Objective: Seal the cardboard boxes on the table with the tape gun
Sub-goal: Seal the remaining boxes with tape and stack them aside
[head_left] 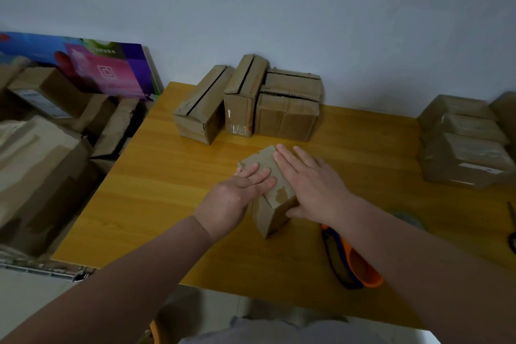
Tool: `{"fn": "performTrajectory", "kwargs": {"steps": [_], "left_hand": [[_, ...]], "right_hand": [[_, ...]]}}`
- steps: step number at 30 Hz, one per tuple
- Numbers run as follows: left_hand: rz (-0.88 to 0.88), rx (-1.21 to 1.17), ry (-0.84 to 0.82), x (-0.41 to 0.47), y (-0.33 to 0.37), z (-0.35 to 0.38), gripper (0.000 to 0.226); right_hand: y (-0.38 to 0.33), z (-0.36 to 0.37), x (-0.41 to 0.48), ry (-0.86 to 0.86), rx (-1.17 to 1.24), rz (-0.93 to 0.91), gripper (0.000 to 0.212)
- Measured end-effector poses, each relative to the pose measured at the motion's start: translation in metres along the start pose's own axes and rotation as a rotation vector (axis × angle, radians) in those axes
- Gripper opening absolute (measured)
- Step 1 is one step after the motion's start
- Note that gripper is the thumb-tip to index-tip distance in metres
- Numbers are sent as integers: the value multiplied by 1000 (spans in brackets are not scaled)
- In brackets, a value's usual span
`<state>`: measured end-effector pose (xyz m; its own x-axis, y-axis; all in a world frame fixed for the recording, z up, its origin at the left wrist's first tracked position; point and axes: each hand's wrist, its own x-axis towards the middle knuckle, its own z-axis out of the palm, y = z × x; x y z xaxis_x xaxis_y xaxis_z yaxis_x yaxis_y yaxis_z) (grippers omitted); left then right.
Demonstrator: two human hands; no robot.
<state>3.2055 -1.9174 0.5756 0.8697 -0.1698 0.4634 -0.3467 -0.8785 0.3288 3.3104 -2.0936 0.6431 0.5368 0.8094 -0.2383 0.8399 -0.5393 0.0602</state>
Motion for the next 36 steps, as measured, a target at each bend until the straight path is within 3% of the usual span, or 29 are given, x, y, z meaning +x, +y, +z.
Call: {"fn": "performTrajectory", "kwargs": {"steps": [8, 22, 36], "left_hand": [[20, -3, 18, 0, -1, -2, 38], [-73, -58, 62, 3, 6, -7, 49], [-80, -6, 9, 14, 21, -10, 50]], "right_hand": [[-5, -15, 13, -117, 31, -33, 131], [1, -3, -36, -74, 128, -96, 123], [8, -5, -83, 41, 265, 14, 75]]}}
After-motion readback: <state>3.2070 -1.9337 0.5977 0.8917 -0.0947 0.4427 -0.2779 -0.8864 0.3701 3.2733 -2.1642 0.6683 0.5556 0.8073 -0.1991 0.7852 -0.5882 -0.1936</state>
